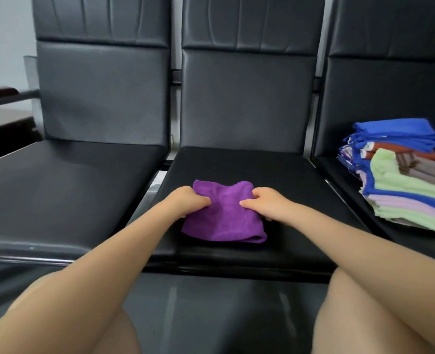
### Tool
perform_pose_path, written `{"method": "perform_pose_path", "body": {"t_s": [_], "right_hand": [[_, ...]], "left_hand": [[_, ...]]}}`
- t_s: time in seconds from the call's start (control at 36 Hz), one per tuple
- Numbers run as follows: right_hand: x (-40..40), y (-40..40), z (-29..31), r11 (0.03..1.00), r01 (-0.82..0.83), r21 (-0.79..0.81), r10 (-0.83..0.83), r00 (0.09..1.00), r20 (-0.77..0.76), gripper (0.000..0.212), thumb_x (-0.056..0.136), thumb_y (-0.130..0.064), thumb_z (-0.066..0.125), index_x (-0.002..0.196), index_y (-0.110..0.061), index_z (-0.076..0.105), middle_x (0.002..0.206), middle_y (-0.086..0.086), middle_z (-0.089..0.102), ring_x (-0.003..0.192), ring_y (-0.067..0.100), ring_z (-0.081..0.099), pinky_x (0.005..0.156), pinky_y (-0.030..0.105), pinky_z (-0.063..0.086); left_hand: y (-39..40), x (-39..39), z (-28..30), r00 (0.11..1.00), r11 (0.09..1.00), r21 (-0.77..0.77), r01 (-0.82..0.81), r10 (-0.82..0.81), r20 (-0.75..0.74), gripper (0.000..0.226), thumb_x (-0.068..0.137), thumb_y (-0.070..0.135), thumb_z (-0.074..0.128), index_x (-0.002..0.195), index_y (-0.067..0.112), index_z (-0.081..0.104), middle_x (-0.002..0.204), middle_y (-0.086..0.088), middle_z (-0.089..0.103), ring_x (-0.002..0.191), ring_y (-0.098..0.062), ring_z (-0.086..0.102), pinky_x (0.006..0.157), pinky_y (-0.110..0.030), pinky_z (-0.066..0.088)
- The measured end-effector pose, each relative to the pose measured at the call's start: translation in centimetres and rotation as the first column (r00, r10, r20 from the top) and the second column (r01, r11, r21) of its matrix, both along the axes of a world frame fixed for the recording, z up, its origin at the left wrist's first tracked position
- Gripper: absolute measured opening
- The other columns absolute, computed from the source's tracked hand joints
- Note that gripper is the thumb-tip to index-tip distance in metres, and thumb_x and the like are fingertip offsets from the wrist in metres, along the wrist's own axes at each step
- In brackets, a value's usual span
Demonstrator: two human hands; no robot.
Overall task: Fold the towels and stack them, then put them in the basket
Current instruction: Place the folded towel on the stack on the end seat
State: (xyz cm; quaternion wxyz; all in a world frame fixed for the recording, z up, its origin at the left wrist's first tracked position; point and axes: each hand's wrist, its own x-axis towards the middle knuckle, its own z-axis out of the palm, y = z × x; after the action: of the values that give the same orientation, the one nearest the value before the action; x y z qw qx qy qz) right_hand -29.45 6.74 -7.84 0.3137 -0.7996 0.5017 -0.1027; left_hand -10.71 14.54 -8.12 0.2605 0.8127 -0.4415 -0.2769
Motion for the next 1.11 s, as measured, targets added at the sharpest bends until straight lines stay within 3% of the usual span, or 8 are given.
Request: {"method": "perform_pose_path", "body": {"t_s": [0.17, 0.31, 0.44, 0.5, 0.61, 0.72, 1.0, 1.11], "right_hand": [[-0.5, 0.5, 1.1, 0.987, 0.15, 0.063, -0.162, 0.95, 0.268, 0.024, 0.098, -0.025, 0.048, 0.114, -0.009, 0.054, 0.109, 0.006, 0.059, 0.092, 0.018, 0.056, 0.062, 0.026, 0.042], [-2.0, 0.3, 2.7, 0.951, 0.281, 0.131, -0.31, 0.852, 0.422, 0.024, 0.097, -0.022, 0.049, 0.112, -0.009, 0.062, 0.111, 0.011, 0.064, 0.096, 0.025, 0.06, 0.078, 0.031, 0.045], [-5.7, 0.3, 4.3, 0.929, 0.254, 0.27, -0.36, 0.79, 0.496, 0.018, 0.089, -0.033, 0.067, 0.094, -0.015, 0.066, 0.096, 0.005, 0.067, 0.084, 0.019, 0.063, 0.068, 0.028, 0.047], [-7.6, 0.0, 4.9, 0.927, 0.245, 0.285, -0.363, 0.78, 0.51, 0.025, 0.086, -0.034, 0.071, 0.102, -0.015, 0.067, 0.098, 0.004, 0.068, 0.088, 0.02, 0.065, 0.067, 0.029, 0.048], [-11.2, -1.1, 6.2, 0.915, 0.299, 0.27, -0.401, 0.731, 0.552, 0.031, 0.087, -0.032, 0.07, 0.11, -0.014, 0.064, 0.101, 0.003, 0.066, 0.088, 0.019, 0.063, 0.067, 0.028, 0.047], [-15.4, -2.4, 7.6, 0.9, 0.358, 0.25, -0.434, 0.669, 0.603, 0.037, 0.086, -0.031, 0.07, 0.118, -0.014, 0.063, 0.113, 0.006, 0.068, 0.1, 0.026, 0.065, 0.094, 0.041, 0.051], [-27.4, -7.7, 12.7, 0.826, 0.563, -0.034, -0.404, 0.632, 0.662, 0.012, 0.093, -0.023, 0.062, 0.103, -0.016, 0.062, 0.098, 0.001, 0.066, 0.089, 0.016, 0.063, 0.073, 0.03, 0.051], [-31.9, -11.4, 12.9, 0.746, 0.657, -0.111, -0.47, 0.637, 0.611, 0.028, 0.09, -0.027, 0.063, 0.114, -0.011, 0.063, 0.11, 0.007, 0.066, 0.101, 0.025, 0.062, 0.091, 0.04, 0.051]], "left_hand": [[-1.0, -3.0, 0.8, 0.931, 0.973, -0.174, -0.15, 0.08, -0.355, 0.033, 0.09, 0.025, 0.046, 0.111, 0.008, 0.064, 0.115, -0.013, 0.065, 0.105, -0.031, 0.061, 0.098, -0.039, 0.048], [-1.1, -5.8, 2.2, 0.9, 0.95, -0.248, -0.191, 0.068, -0.431, 0.029, 0.098, 0.019, 0.043, 0.118, 0.008, 0.06, 0.113, -0.007, 0.058, 0.105, -0.027, 0.054, 0.086, -0.028, 0.041], [-1.2, -8.8, 3.8, 0.833, 0.951, -0.268, -0.153, -0.022, -0.553, 0.031, 0.097, 0.03, 0.05, 0.117, 0.008, 0.057, 0.099, -0.003, 0.059, 0.095, -0.023, 0.057, 0.083, -0.029, 0.045], [-1.6, -10.1, 4.2, 0.808, 0.951, -0.288, -0.11, -0.083, -0.583, 0.024, 0.096, 0.03, 0.053, 0.108, 0.011, 0.06, 0.097, -0.002, 0.062, 0.093, -0.021, 0.06, 0.085, -0.03, 0.049], [-3.0, -12.8, 4.8, 0.768, 0.922, -0.387, -0.014, -0.238, -0.594, 0.022, 0.095, 0.025, 0.057, 0.112, 0.014, 0.064, 0.114, -0.006, 0.067, 0.104, -0.024, 0.064, 0.099, -0.04, 0.049], [-5.3, -16.4, 5.7, 0.741, 0.89, -0.449, 0.079, -0.354, -0.57, 0.026, 0.095, 0.023, 0.056, 0.121, 0.021, 0.061, 0.115, -0.001, 0.069, 0.106, -0.023, 0.065, 0.099, -0.044, 0.049], [-14.0, -28.4, 10.8, 0.716, 0.772, -0.579, 0.263, -0.558, -0.419, 0.028, 0.098, 0.018, 0.051, 0.125, 0.018, 0.056, 0.121, -0.002, 0.064, 0.108, -0.021, 0.063, 0.095, -0.035, 0.051], [-17.8, -32.3, 11.6, 0.728, 0.773, -0.56, 0.299, -0.564, -0.389, 0.019, 0.094, 0.02, 0.057, 0.113, 0.016, 0.058, 0.116, -0.003, 0.064, 0.104, -0.022, 0.063, 0.09, -0.032, 0.052]]}}
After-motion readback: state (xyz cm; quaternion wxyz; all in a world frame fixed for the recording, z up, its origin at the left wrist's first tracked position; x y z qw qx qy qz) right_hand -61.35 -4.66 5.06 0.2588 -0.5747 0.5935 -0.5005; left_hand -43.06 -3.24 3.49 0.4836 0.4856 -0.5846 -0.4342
